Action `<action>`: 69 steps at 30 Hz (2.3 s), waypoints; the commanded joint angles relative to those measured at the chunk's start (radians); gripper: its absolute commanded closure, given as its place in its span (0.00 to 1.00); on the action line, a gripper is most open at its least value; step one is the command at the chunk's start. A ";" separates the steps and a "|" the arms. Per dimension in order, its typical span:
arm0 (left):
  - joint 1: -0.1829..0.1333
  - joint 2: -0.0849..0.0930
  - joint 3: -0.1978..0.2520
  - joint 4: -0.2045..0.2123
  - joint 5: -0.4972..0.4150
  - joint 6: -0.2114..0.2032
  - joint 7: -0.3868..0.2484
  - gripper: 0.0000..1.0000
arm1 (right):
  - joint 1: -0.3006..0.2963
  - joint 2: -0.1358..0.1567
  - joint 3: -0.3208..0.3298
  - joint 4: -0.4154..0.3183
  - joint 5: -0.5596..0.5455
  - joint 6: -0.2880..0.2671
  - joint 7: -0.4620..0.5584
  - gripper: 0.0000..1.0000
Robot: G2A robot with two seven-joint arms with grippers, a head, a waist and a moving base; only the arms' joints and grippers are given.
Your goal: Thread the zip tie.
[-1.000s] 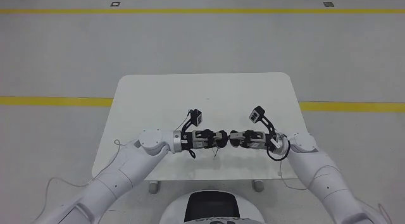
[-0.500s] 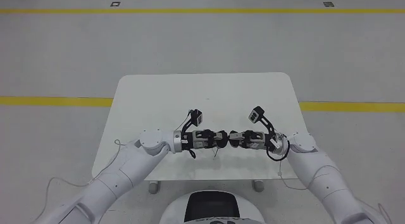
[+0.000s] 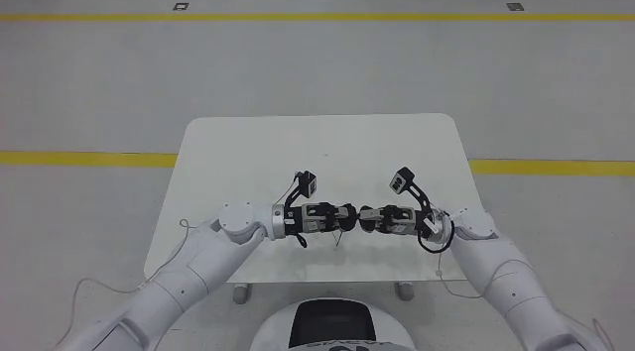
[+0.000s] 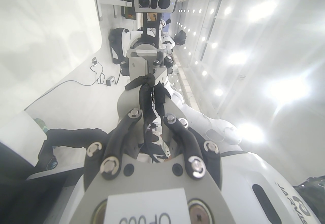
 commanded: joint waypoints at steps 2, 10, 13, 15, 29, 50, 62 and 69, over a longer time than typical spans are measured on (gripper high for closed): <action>0.001 -0.001 0.000 0.001 -0.001 -0.001 -0.001 0.93 | 0.000 0.000 -0.001 0.001 0.001 0.000 0.001 1.00; 0.001 -0.003 0.000 0.004 -0.004 -0.005 -0.008 1.00 | 0.000 0.000 -0.003 0.003 0.003 0.000 0.001 1.00; 0.001 -0.003 0.000 0.006 -0.005 -0.007 -0.012 1.00 | 0.000 0.000 -0.004 0.004 0.007 0.003 0.001 0.00; 0.001 -0.003 0.000 0.008 -0.004 -0.009 -0.013 1.00 | -0.001 0.001 -0.002 0.006 0.009 0.005 -0.004 0.00; 0.005 0.003 -0.008 0.016 0.051 -0.040 -0.008 1.00 | -0.004 0.006 0.016 0.008 0.006 0.004 -0.011 0.00; 0.120 0.122 -0.272 -0.126 0.298 -0.061 0.043 1.00 | -0.004 0.006 0.016 0.008 0.006 0.004 -0.011 0.00; 0.135 0.127 -0.284 -0.153 0.299 -0.063 0.047 1.00 | 0.031 0.015 0.018 -0.035 -0.132 0.000 -0.039 0.00; 0.135 0.127 -0.284 -0.153 0.299 -0.063 0.047 1.00 | 0.138 0.019 0.000 -0.041 -0.299 0.000 0.033 0.00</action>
